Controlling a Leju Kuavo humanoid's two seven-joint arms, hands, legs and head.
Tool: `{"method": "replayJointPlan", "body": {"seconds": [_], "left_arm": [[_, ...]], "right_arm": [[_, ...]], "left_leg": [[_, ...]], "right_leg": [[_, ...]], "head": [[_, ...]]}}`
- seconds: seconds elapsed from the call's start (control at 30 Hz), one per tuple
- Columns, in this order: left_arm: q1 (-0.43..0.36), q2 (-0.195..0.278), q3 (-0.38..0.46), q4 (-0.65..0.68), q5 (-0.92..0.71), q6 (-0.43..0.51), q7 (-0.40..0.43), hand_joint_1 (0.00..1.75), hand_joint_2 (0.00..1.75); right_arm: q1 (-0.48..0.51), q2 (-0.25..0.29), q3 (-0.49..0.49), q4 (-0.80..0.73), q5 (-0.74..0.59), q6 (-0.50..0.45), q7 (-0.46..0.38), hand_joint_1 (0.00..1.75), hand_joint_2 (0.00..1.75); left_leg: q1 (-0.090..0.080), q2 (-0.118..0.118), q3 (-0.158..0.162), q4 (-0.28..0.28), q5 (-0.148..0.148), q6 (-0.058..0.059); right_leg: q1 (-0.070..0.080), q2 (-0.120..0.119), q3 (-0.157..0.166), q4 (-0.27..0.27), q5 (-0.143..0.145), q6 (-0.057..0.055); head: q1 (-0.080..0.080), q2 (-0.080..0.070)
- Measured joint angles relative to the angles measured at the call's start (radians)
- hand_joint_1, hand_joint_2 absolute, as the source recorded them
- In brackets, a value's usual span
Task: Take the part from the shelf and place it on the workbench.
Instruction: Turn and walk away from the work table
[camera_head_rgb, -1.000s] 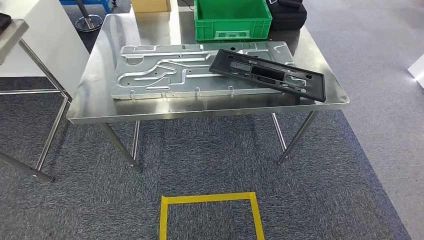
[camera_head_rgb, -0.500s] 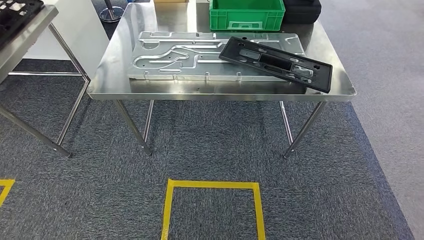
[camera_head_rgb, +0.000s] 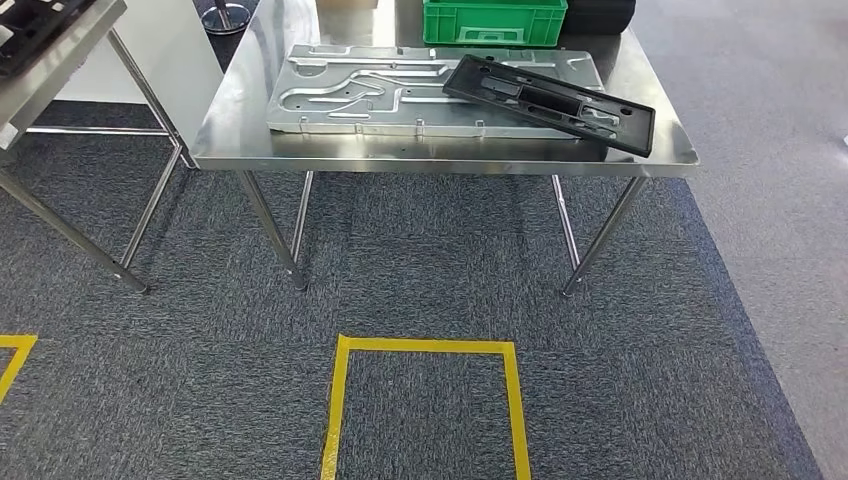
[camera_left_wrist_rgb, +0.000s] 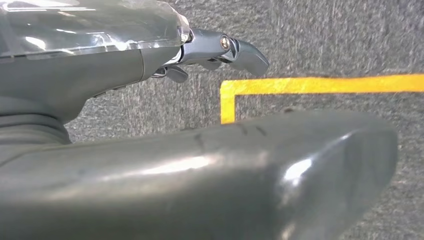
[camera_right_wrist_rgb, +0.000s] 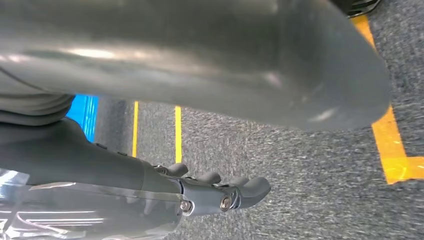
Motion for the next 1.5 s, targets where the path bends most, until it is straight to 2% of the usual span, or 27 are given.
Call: {"method": "replayJointPlan", "body": {"seconds": [0.07,0.13,0.2,0.27,0.3,0.37,0.43,0.47,0.53,0.57,0.63,0.67,0.73,0.8,0.87,0.93,0.97,1.03,1.07,1.13,1.17,1.23,1.3,1.33,1.4,1.47,1.5], "left_arm": [[-0.003,0.000,-0.001,0.000,-0.001,-0.003,0.006,0.00,0.00],[-0.004,0.000,-0.001,0.000,-0.002,-0.006,0.014,0.00,0.00],[-0.004,0.000,-0.001,0.000,-0.002,-0.009,0.020,0.00,0.00],[-0.004,0.000,-0.001,0.000,-0.002,-0.011,0.022,0.00,0.00],[-0.004,-0.001,-0.001,0.000,-0.001,-0.011,0.022,0.00,0.00],[-0.004,-0.001,-0.001,0.000,0.001,-0.012,0.022,0.00,0.00],[-0.005,-0.001,-0.001,0.000,0.001,-0.012,0.020,0.00,0.00],[-0.006,-0.001,-0.001,0.000,0.002,-0.012,0.019,0.00,0.00],[-0.008,0.000,-0.001,0.000,0.002,-0.012,0.016,0.00,0.00],[-0.009,0.000,-0.002,0.000,0.002,-0.011,0.016,0.00,0.00],[-0.006,-0.002,-0.002,0.000,0.001,-0.011,0.015,0.00,0.00],[-0.005,-0.003,-0.002,0.000,0.001,-0.011,0.015,0.00,0.00],[-0.004,-0.005,-0.002,0.000,0.002,-0.011,0.015,0.00,0.00],[-0.004,-0.004,-0.002,0.000,0.002,-0.013,0.017,0.00,0.00],[-0.004,-0.003,-0.002,0.000,0.003,-0.016,0.020,0.00,0.00],[-0.006,-0.003,-0.002,0.000,0.004,-0.017,0.024,0.00,0.00],[-0.007,-0.003,-0.002,0.000,0.004,-0.017,0.025,0.00,0.00],[-0.010,-0.003,-0.002,0.000,0.004,-0.017,0.027,0.00,0.00],[-0.011,-0.003,-0.002,0.000,0.004,-0.017,0.027,0.00,0.00],[-0.010,-0.003,-0.002,0.000,0.004,-0.016,0.028,0.00,0.00],[-0.009,-0.003,-0.002,0.000,0.004,-0.015,0.028,0.00,0.00],[-0.006,-0.003,-0.002,0.000,0.003,-0.014,0.028,0.00,0.00],[-0.003,-0.004,-0.002,0.000,0.002,-0.014,0.028,0.00,0.00],[-0.003,-0.004,-0.002,0.000,0.002,-0.014,0.028,0.00,0.00],[-0.003,-0.004,-0.002,0.000,0.002,-0.013,0.027,0.00,0.00],[-0.005,-0.004,-0.002,0.000,0.001,-0.010,0.024,0.00,0.00],[-0.008,-0.004,-0.002,0.000,0.001,-0.008,0.022,0.00,0.00]], "right_arm": [[-0.002,0.000,0.000,0.000,0.004,0.001,0.012,0.00,0.00],[-0.002,0.000,0.002,0.000,0.010,0.003,0.020,0.00,0.00],[-0.003,0.000,0.005,0.000,0.017,0.007,0.022,0.00,0.00],[-0.004,0.000,0.010,0.000,0.023,0.014,0.022,0.00,0.00],[-0.003,0.000,0.013,0.000,0.026,0.018,0.020,0.00,0.00],[-0.003,-0.001,0.020,0.000,0.032,0.022,0.014,0.00,0.00],[-0.003,-0.001,0.026,0.000,0.036,0.023,0.009,0.00,0.00],[-0.003,-0.001,0.029,0.000,0.037,0.023,0.006,0.00,0.00],[-0.002,-0.001,0.032,0.000,0.039,0.023,-0.001,0.00,0.00],[-0.001,-0.001,0.033,0.000,0.040,0.023,-0.004,0.00,0.00],[0.000,-0.001,0.034,0.000,0.043,0.021,-0.005,0.00,0.00],[0.001,-0.001,0.035,0.001,0.045,0.021,-0.005,0.00,0.00],[0.002,-0.001,0.037,0.001,0.050,0.021,-0.005,0.00,0.00],[0.002,-0.001,0.041,0.002,0.054,0.020,-0.006,0.00,0.00],[0.001,-0.001,0.046,0.002,0.058,0.019,-0.007,0.00,0.00],[-0.002,-0.001,0.051,0.002,0.062,0.018,-0.010,0.00,0.00],[-0.005,-0.001,0.053,0.001,0.063,0.018,-0.012,0.00,0.00],[-0.012,-0.004,0.056,0.001,0.066,0.018,-0.017,0.00,0.00],[-0.014,-0.005,0.057,0.000,0.067,0.018,-0.019,0.00,0.00],[-0.015,-0.006,0.058,0.000,0.068,0.018,-0.020,0.00,0.00],[-0.014,-0.007,0.058,0.000,0.069,0.019,-0.019,0.00,0.00],[-0.013,-0.007,0.058,0.000,0.070,0.020,-0.019,0.00,0.00],[-0.011,-0.008,0.058,0.001,0.071,0.020,-0.020,0.00,0.00],[-0.009,-0.008,0.058,0.001,0.071,0.021,-0.021,0.00,0.00],[-0.009,-0.007,0.058,0.001,0.072,0.021,-0.023,0.00,0.00],[-0.010,-0.007,0.059,0.001,0.074,0.021,-0.024,0.00,0.00],[-0.010,-0.007,0.059,0.001,0.076,0.022,-0.026,0.00,0.00]], "left_leg": [[-0.001,0.000,-0.011,0.005,0.014,-0.013],[0.000,-0.001,-0.020,0.011,0.012,-0.026],[0.003,-0.002,-0.042,0.070,-0.058,-0.033],[0.004,-0.003,-0.073,0.191,-0.158,-0.037],[0.005,-0.003,-0.082,0.250,-0.183,-0.038],[0.004,-0.003,-0.065,0.298,-0.160,-0.037],[0.003,-0.003,0.015,0.215,-0.100,-0.028],[0.000,-0.003,0.073,0.135,-0.094,-0.021],[-0.006,-0.003,0.158,0.000,-0.118,-0.009],[-0.009,-0.004,0.173,-0.032,-0.129,-0.004],[-0.009,-0.001,0.162,-0.043,-0.116,0.009],[-0.007,0.001,0.152,-0.046,-0.103,0.018],[-0.003,0.005,0.124,-0.049,-0.076,0.031],[-0.004,0.005,0.089,-0.045,-0.050,0.035],[-0.004,0.006,0.051,-0.035,-0.026,0.032],[-0.003,0.006,0.012,-0.018,-0.007,0.025],[-0.003,0.006,-0.006,-0.008,0.001,0.021],[-0.005,0.005,-0.028,0.007,0.016,0.010],[-0.005,0.005,-0.034,0.009,0.026,0.004],[-0.003,0.004,-0.043,0.006,0.044,-0.010],[-0.001,0.003,-0.050,0.013,0.033,-0.015],[0.002,0.000,-0.075,0.072,-0.047,-0.023],[0.003,-0.001,-0.099,0.196,-0.151,-0.028],[0.003,-0.001,-0.102,0.256,-0.173,-0.030],[0.003,-0.001,-0.073,0.297,-0.142,-0.030],[0.003,-0.001,0.020,0.210,-0.095,-0.023],[0.001,-0.002,0.086,0.125,-0.098,-0.019]], "right_leg": [[0.006,0.003,0.029,-0.060,-0.019,-0.009],[0.005,-0.001,0.015,-0.064,-0.008,-0.026],[0.003,-0.006,-0.005,-0.066,0.013,-0.046],[0.009,-0.010,-0.032,-0.063,0.032,-0.058],[0.012,-0.011,-0.047,-0.060,0.042,-0.059],[0.017,-0.012,-0.081,-0.050,0.061,-0.059],[0.020,-0.012,-0.114,-0.036,0.078,-0.056],[0.022,-0.012,-0.127,-0.029,0.085,-0.053],[0.024,-0.013,-0.142,-0.021,0.101,-0.044],[0.023,-0.015,-0.145,-0.021,0.110,-0.038],[0.021,-0.014,-0.152,-0.024,0.124,-0.026],[0.020,-0.011,-0.158,-0.015,0.108,-0.020],[0.014,-0.006,-0.180,0.053,0.019,-0.012],[0.010,-0.004,-0.203,0.177,-0.074,-0.003],[0.005,-0.004,-0.196,0.255,-0.069,0.005],[-0.001,-0.004,-0.130,0.208,-0.006,0.009],[-0.002,-0.003,-0.070,0.137,0.006,0.008],[0.000,-0.001,0.035,-0.013,-0.021,0.000],[0.003,-0.001,0.062,-0.059,-0.038,-0.006],[0.005,-0.004,0.052,-0.075,-0.030,-0.022],[0.005,-0.006,0.039,-0.076,-0.017,-0.032],[0.001,-0.012,0.006,-0.078,0.012,-0.049],[0.005,-0.013,-0.031,-0.073,0.039,-0.055],[0.007,-0.014,-0.052,-0.068,0.053,-0.055],[0.010,-0.015,-0.095,-0.056,0.077,-0.053],[0.011,-0.014,-0.134,-0.040,0.098,-0.047],[0.012,-0.014,-0.149,-0.031,0.106,-0.043]], "head": [[-0.001,0.000],[0.000,0.000],[-0.003,0.000],[-0.006,0.000],[-0.007,0.000],[-0.007,0.000],[-0.008,0.000],[-0.008,0.000],[-0.007,0.000],[-0.007,0.000],[-0.007,0.000],[-0.006,0.000],[-0.005,0.000],[-0.004,0.000],[-0.004,0.000],[-0.004,0.000],[-0.004,0.000],[-0.005,0.000],[-0.005,0.000],[-0.005,0.000],[-0.005,0.000],[-0.008,0.000],[-0.012,0.000],[-0.013,0.000],[-0.013,0.000],[-0.013,0.000],[-0.014,0.000]]}}
